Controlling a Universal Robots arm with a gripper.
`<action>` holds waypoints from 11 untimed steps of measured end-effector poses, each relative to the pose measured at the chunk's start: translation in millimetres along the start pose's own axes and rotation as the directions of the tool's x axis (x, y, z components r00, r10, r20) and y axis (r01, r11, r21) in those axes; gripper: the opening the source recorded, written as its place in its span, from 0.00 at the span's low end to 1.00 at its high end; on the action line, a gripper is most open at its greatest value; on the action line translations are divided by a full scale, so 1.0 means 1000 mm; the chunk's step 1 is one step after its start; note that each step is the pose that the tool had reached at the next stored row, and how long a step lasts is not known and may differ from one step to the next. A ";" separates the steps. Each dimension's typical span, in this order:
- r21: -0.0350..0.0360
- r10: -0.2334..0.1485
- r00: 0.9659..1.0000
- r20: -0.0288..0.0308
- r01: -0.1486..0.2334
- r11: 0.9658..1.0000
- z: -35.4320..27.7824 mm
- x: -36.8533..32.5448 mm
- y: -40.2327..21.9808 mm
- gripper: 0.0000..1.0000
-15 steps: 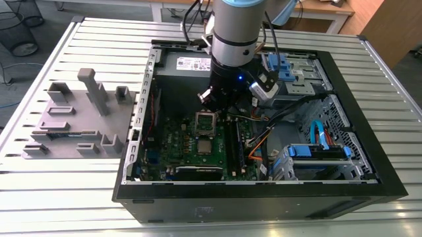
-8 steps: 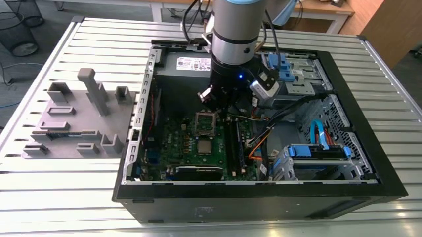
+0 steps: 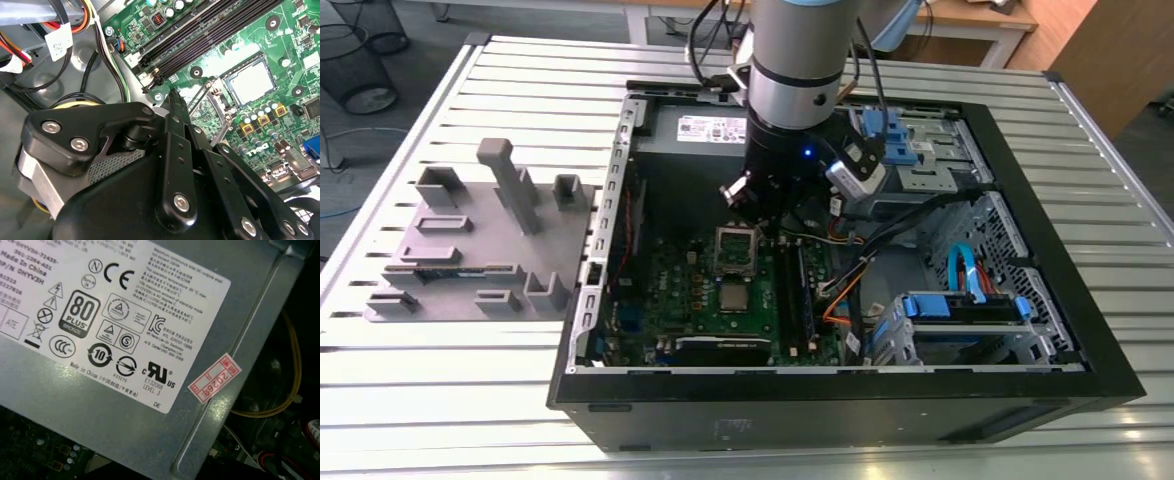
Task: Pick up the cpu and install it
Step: 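Close the cpu cover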
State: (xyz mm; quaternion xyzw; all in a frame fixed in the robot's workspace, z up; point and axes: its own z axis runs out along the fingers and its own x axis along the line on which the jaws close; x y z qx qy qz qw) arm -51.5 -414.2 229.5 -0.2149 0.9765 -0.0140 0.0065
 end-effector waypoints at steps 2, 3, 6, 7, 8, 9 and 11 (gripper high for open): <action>0.000 -0.006 1.000 0.000 0.006 1.000 -0.0001 0.0003 0.0002 0.11; 0.000 -0.010 1.000 0.000 0.010 1.000 -0.0001 0.0005 0.0002 0.11; 0.000 -0.022 1.000 0.001 0.022 1.000 0.0000 0.0011 0.0005 0.11; 0.000 -0.026 1.000 0.001 0.026 1.000 -0.0001 0.0012 0.0006 0.11; 0.000 -0.030 1.000 0.001 0.030 1.000 -0.0001 0.0013 0.0006 0.11; 0.000 -0.032 0.999 0.001 0.032 0.999 0.0000 0.0013 0.0006 0.11; 0.000 -0.032 0.999 0.001 0.032 0.999 0.0000 0.0014 0.0006 0.11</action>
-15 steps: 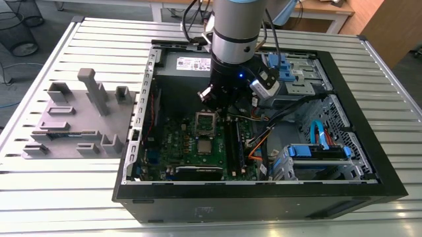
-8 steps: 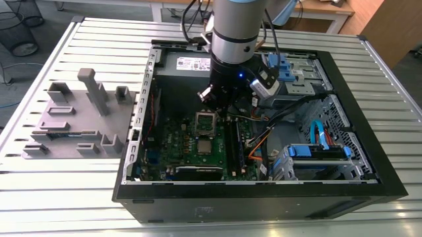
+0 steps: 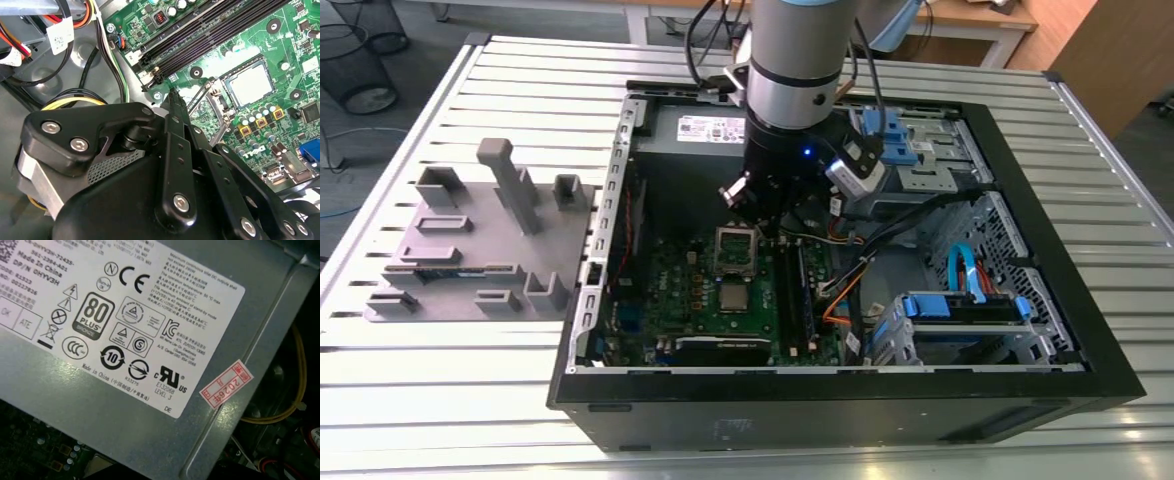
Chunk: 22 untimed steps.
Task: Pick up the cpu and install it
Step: 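Close the cpu cover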
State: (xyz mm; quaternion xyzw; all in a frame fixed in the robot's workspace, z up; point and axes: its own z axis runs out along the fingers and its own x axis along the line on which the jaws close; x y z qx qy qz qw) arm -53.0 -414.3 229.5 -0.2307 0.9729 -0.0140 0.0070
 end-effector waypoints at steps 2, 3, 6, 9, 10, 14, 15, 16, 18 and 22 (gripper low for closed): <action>0.000 0.000 1.000 0.000 0.000 1.000 0.0000 0.0001 0.0000 0.11; 0.000 0.000 1.000 0.001 0.000 1.000 -0.0001 0.0003 0.0001 0.11; -0.011 0.000 1.000 0.010 0.000 1.000 -0.0001 0.0013 0.0006 0.11; -0.021 -0.001 1.000 0.017 0.001 1.000 -0.0001 0.0017 0.0008 0.11; -0.024 -0.001 1.000 0.019 0.002 1.000 -0.0002 0.0018 0.0009 0.11; -0.029 -0.003 1.000 0.024 0.003 1.000 -0.0004 0.0022 0.0011 0.11; -0.030 -0.003 1.000 0.025 0.003 1.000 -0.0004 0.0023 0.0012 0.11; -0.031 -0.003 1.000 0.025 0.004 1.000 -0.0004 0.0023 0.0012 0.11; -0.031 -0.005 1.000 0.026 0.006 1.000 0.0010 0.0023 0.0012 0.11; -0.030 -0.026 0.999 0.028 0.027 0.999 0.0039 0.0012 0.0010 0.11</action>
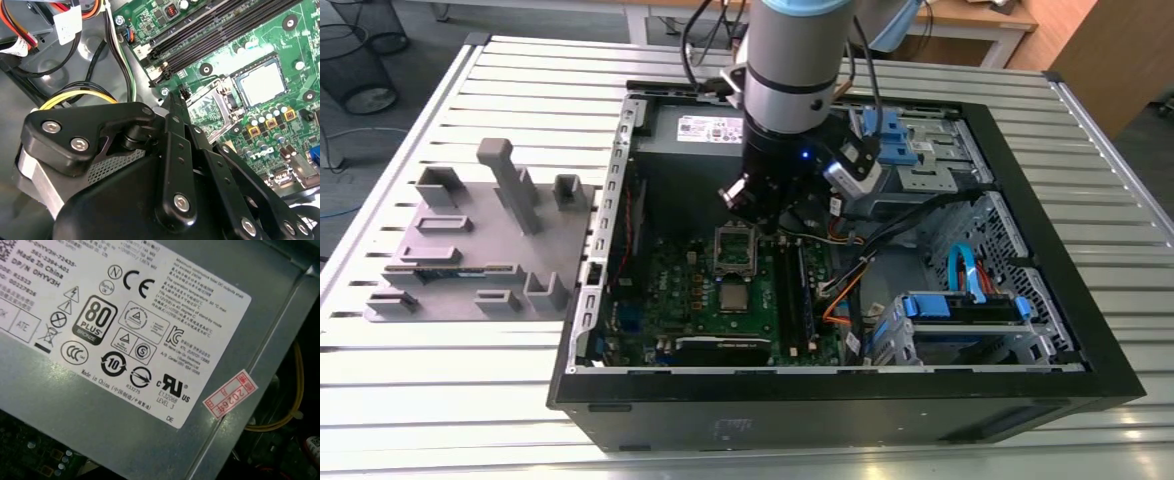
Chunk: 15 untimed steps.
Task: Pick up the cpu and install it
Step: 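Close the cpu cover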
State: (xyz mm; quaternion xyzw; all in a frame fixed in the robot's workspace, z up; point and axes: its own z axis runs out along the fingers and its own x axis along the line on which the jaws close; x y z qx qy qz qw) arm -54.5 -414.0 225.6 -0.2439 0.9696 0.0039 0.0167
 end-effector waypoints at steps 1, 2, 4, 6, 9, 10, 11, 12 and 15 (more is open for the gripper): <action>0.000 -0.005 1.000 0.000 0.005 1.000 0.0005 -0.0007 -0.0003 0.11; 0.000 -0.010 1.000 0.000 0.010 1.000 0.0008 -0.0015 -0.0007 0.11; -0.001 -0.014 1.000 0.000 0.014 1.000 0.0023 -0.0017 -0.0008 0.11; -0.001 -0.016 1.000 0.000 0.016 1.000 0.0052 -0.0017 -0.0008 0.11; -0.001 -0.017 1.000 0.000 0.017 1.000 0.0100 -0.0020 -0.0010 0.11; -0.001 -0.017 1.000 0.000 0.017 1.000 0.0106 -0.0022 -0.0009 0.11; -0.001 -0.018 1.000 0.000 0.018 1.000 0.0110 -0.0027 -0.0006 0.11; -0.001 -0.019 1.000 0.000 0.019 1.000 0.0113 -0.0035 -0.0004 0.11; -0.001 -0.021 1.000 0.000 0.021 1.000 0.0118 -0.0054 0.0001 0.11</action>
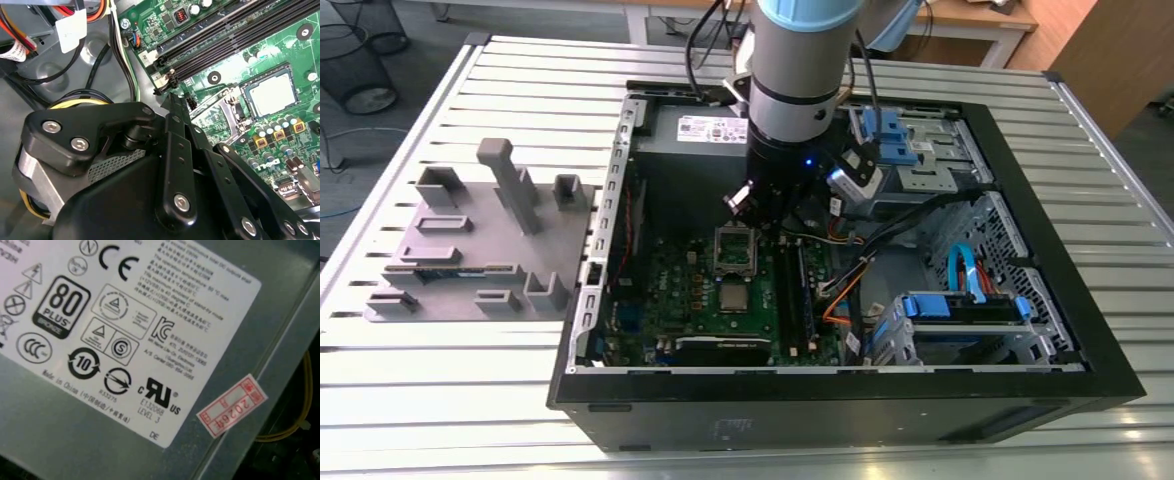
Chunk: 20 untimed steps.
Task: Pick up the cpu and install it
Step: 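Close the cpu cover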
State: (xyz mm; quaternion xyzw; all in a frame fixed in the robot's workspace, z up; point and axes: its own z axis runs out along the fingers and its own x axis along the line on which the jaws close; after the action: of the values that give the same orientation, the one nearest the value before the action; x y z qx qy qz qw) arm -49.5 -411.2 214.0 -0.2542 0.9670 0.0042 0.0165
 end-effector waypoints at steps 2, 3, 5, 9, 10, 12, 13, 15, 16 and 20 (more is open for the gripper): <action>0.000 0.000 1.000 0.000 0.000 1.000 0.0001 -0.0001 0.0001 0.11; 0.000 0.000 1.000 0.000 0.000 1.000 0.0001 -0.0001 0.0001 0.11; 0.000 -0.001 1.000 0.000 0.001 1.000 0.0001 -0.0002 0.0001 0.11; 0.000 -0.001 1.000 0.000 0.001 1.000 0.0001 -0.0002 0.0001 0.11; 0.000 -0.001 1.000 0.000 0.001 1.000 0.0001 -0.0002 0.0001 0.11; 0.000 -0.001 1.000 0.000 0.001 1.000 0.0002 -0.0002 0.0001 0.11; 0.000 -0.001 1.000 0.000 0.001 1.000 0.0003 -0.0002 0.0001 0.11; 0.000 -0.003 1.000 0.000 0.003 1.000 0.0011 -0.0002 0.0001 0.11; 0.000 -0.005 1.000 0.000 0.005 1.000 0.0016 -0.0001 0.0001 0.11; -0.001 -0.017 1.000 0.000 0.017 1.000 0.0032 0.0001 0.0002 0.11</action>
State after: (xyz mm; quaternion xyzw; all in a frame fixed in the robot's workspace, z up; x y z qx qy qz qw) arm -49.5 -411.0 210.9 -0.2627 0.9647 0.0043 0.0164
